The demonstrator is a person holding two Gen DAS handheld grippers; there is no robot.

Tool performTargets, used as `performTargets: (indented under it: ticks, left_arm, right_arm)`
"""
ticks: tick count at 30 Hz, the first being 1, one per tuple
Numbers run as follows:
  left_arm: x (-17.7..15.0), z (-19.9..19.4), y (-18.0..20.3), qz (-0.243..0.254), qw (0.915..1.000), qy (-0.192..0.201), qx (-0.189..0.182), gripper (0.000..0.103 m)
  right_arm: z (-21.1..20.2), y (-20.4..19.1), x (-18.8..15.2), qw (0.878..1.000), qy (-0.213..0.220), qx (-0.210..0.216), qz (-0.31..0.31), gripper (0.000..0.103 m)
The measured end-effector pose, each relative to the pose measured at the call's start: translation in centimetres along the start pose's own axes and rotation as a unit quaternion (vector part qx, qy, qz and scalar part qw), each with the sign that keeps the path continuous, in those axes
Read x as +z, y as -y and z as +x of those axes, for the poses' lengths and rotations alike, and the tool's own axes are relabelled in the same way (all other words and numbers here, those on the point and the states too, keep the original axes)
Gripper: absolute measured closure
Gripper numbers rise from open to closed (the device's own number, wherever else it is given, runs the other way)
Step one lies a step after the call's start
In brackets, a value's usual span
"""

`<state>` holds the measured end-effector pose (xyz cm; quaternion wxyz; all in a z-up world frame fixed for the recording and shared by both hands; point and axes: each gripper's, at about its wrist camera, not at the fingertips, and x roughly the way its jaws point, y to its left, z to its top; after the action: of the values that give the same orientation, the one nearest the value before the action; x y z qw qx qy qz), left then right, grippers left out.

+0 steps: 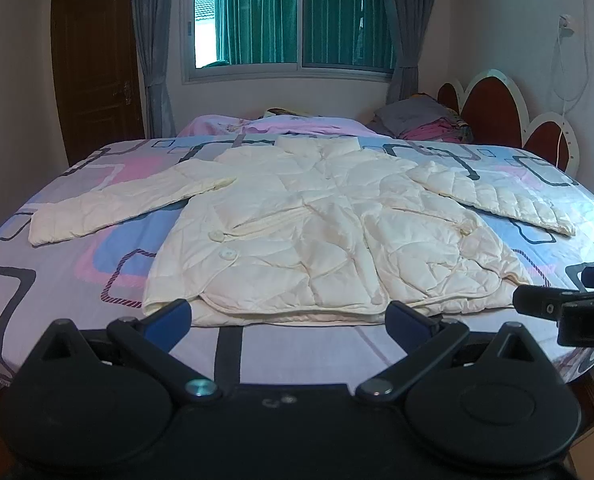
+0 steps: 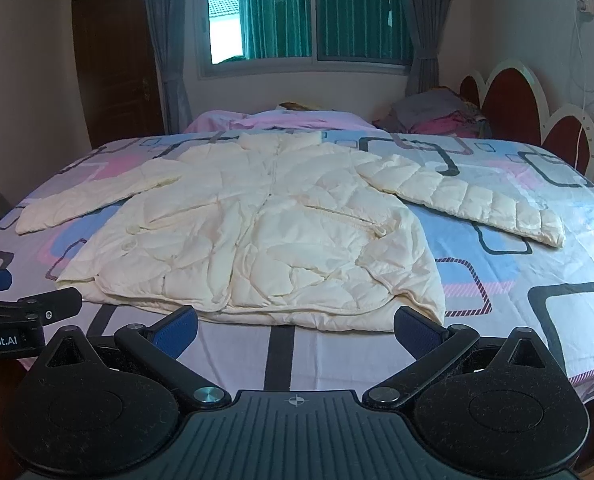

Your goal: Fold large clothes

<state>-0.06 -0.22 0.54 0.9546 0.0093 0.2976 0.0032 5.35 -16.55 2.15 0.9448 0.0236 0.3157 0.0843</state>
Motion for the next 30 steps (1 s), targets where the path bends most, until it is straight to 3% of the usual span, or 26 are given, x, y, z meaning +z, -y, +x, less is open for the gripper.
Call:
performTargets:
  ticks: [30]
  left_arm:
    - [0.11, -0.07, -0.19, 0.000, 1.0000, 0.002, 0.001, 0.000]
  right_arm:
    - [0.09, 0.34, 0.27, 1.000, 0.001, 0.000, 0.001, 0.000]
